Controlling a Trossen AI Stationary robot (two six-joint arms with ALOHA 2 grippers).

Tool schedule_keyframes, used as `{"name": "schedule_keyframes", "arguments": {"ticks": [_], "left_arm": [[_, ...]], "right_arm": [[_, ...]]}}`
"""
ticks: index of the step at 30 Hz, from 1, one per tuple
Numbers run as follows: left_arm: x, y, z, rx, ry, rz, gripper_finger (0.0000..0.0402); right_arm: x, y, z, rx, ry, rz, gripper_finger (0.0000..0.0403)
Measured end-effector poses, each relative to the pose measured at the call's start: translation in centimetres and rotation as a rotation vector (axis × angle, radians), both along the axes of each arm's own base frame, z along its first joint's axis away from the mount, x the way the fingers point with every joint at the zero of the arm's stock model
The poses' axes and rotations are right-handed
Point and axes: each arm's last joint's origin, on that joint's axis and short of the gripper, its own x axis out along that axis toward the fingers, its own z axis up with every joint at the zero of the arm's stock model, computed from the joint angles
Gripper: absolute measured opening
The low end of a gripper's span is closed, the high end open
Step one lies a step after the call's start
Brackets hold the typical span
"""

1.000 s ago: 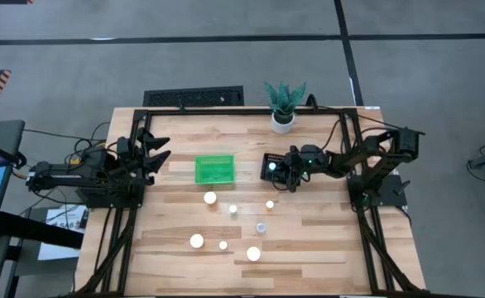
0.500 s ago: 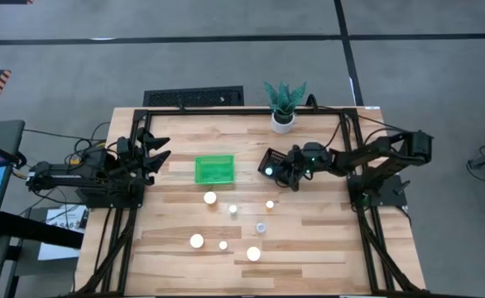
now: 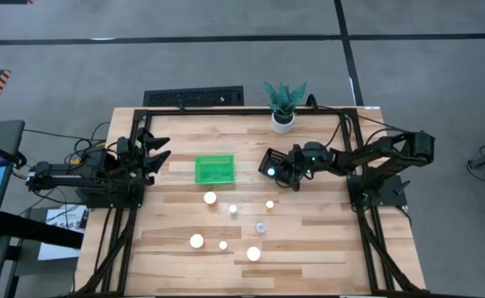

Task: Pick and place medicine bottles into bin by pill shape (circle, oval)
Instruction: Put the right blue tablet bottle into the black basket

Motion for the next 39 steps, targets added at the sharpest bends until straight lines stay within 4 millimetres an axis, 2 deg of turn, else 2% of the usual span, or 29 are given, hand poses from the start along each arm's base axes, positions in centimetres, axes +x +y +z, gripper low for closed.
{"name": "schedule_keyframes", "arguments": {"ticks": [9,15,22,29,39], "left_arm": [[0.0,0.0,0.0,0.0,0.0,0.0,0.022],[0.0,0.0,0.0,0.0,0.0,0.0,0.022],[0.0,0.0,0.0,0.0,0.0,0.0,0.022],[0.0,0.0,0.0,0.0,0.0,0.0,0.022],[0.0,0.0,0.0,-0.005,-0.001,-0.001,0.022]], "right_arm": [[0.2,0.4,0.1,-0.113,0.001,0.074,0.0224],[1.5,0.6,1.0,-0.219,0.014,0.143,0.0224],[2.6,0.3,1.5,-0.205,0.155,0.163,0.0224],[3.2,0.1,2.2,-0.215,0.133,0.16,0.0217],[3.2,0.0,2.2,-0.239,0.158,0.122,0.0183]]}}
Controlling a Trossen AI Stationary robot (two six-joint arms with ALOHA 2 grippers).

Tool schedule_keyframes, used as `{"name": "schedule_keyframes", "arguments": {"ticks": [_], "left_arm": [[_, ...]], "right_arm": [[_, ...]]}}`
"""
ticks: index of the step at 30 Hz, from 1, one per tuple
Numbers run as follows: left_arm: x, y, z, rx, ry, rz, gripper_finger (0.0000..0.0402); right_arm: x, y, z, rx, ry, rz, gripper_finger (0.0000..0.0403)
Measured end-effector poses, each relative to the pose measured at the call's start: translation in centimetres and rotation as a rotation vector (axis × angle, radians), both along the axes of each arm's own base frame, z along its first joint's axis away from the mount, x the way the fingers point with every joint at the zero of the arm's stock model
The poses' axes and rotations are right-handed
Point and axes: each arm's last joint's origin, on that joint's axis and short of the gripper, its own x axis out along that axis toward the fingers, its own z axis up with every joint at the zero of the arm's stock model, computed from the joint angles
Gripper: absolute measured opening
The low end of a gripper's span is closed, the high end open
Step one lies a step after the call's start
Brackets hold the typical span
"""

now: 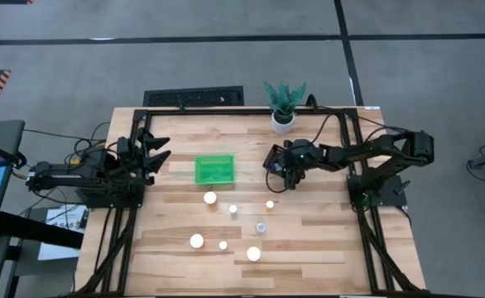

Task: Pick and place medicine bottles into bin by pill shape (circle, oval)
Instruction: Put the right blue tablet bottle into the black basket

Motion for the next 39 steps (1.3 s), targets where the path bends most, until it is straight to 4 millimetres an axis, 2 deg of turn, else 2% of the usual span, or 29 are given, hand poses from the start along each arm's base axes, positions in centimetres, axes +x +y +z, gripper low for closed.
{"name": "schedule_keyframes", "arguments": {"ticks": [6,13,15,19,23,26,34,39], "left_arm": [[0.0,0.0,0.0,-0.001,-0.001,0.0,0.022],[0.0,0.0,0.0,-0.009,-0.004,-0.004,0.022],[0.0,0.0,0.0,-0.016,-0.006,-0.007,0.022],[0.0,0.0,0.0,-0.016,-0.006,-0.007,0.022],[0.0,0.0,0.0,-0.016,-0.006,-0.007,0.022],[0.0,0.0,0.0,-0.016,-0.006,-0.007,0.022],[0.0,0.0,0.0,-0.019,-0.007,-0.008,0.022],[0.0,0.0,0.0,-0.019,-0.006,-0.008,0.022]], "right_arm": [[0.0,0.0,0.2,-0.004,-0.005,0.0,0.0162],[-1.7,-0.8,3.5,0.01,-0.075,-0.086,0.0163],[-2.5,-1.1,4.6,0.021,-0.011,-0.162,0.0172],[-3.4,-1.5,6.2,0.039,0.224,-0.275,0.0199],[-2.8,-1.6,7.6,0.109,0.329,-0.32,0.0221],[-2.1,-1.7,7.4,0.163,0.373,-0.361,0.0225],[-0.8,-2.1,3.9,0.273,0.507,-0.452,0.022],[-0.5,-2.3,2.7,0.293,0.546,-0.474,0.0225]]}}
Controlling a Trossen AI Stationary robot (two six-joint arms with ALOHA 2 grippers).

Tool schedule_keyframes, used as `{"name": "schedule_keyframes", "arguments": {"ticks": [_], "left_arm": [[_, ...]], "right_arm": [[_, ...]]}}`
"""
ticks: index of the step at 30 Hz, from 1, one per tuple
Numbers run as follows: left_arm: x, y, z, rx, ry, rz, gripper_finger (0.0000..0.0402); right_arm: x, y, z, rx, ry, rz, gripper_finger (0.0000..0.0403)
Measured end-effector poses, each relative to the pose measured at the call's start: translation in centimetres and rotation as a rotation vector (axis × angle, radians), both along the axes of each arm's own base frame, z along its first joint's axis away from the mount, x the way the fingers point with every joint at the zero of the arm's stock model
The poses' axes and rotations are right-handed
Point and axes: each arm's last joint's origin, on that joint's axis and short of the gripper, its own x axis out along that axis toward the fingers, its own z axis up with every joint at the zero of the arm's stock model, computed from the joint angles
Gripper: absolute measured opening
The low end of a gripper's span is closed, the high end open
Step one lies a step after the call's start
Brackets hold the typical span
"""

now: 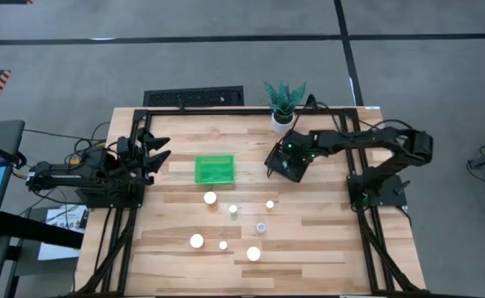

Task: Pick and place medicine bottles into bin by pill shape (circle, oval)
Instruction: Put the right blue tablet bottle into the black basket

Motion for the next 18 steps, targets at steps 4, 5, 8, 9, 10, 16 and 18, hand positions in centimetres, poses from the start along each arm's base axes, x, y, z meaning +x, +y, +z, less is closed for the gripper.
{"name": "schedule_keyframes", "arguments": {"ticks": [4,5,8,9,10,16,18], "left_arm": [[0.0,0.0,-0.01,0.0,0.001,0.0,0.022],[0.0,0.0,-0.01,0.0,0.001,0.0,0.022],[0.01,0.0,-0.01,0.0,0.002,0.0,0.022],[0.01,0.0,-0.01,0.0,0.002,0.0,0.022],[0.01,0.0,-0.02,0.0,0.002,0.0,0.022],[0.01,0.0,-0.02,0.0,0.003,0.0,0.022],[0.01,0.0,-0.03,0.0,0.003,0.0,0.022]], "right_arm": [[0.14,-0.01,-0.08,0.013,-0.013,-0.025,0.0223],[0.18,-0.03,-0.07,0.014,-0.018,-0.032,0.0222],[0.19,-0.03,-0.07,0.021,-0.022,-0.055,0.0222],[0.18,-0.03,-0.07,0.022,-0.022,-0.057,0.0222],[0.18,-0.03,-0.07,0.023,-0.022,-0.058,0.0222],[0.32,0.19,-0.05,0.029,-0.032,-0.073,0.0222],[0.39,0.35,-0.04,0.03,-0.033,-0.068,0.0222]]}}
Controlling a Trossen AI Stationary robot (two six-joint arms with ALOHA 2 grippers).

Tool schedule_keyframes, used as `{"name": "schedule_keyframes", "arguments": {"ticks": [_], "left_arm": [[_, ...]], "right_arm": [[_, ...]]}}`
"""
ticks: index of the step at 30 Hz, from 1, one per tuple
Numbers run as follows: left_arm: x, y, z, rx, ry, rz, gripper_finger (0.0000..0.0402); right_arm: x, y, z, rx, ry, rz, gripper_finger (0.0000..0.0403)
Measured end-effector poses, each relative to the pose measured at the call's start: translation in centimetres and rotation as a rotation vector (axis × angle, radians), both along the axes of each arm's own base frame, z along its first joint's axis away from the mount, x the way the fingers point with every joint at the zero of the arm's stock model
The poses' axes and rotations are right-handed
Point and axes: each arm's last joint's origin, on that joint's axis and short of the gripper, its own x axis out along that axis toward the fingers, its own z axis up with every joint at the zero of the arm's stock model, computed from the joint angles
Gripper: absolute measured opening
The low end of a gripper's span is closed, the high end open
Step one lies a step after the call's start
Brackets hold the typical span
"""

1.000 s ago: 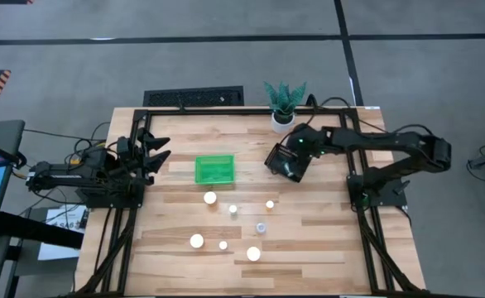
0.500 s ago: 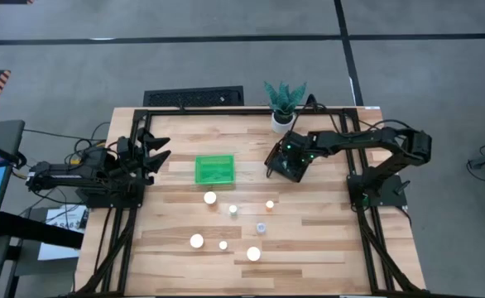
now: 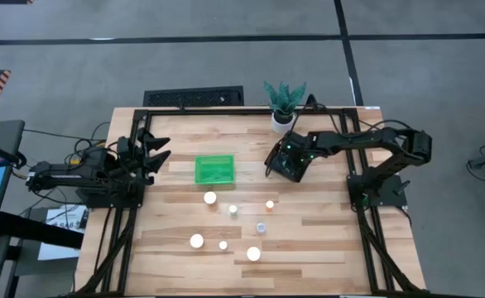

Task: Pick and place medicine bottles into bin by pill shape (circle, oval)
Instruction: Put the right blue tablet bottle into the black basket

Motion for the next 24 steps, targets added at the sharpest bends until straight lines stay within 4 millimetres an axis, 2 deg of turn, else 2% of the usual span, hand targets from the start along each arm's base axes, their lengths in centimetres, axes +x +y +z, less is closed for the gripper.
{"name": "schedule_keyframes", "arguments": {"ticks": [14,21,24], "left_arm": [[0.0,0.0,0.0,0.0,0.0,0.0,0.022],[0.0,0.0,0.0,0.0,-0.001,0.0,0.022],[0.0,0.0,0.0,0.0,-0.003,0.001,0.022]], "right_arm": [[0.0,0.1,-0.1,-0.002,0.006,-0.007,0.0219],[0.7,-0.1,-2.7,0.04,0.085,0.021,0.0219],[1.0,-0.2,-2.8,0.046,0.094,0.024,0.0219]]}}
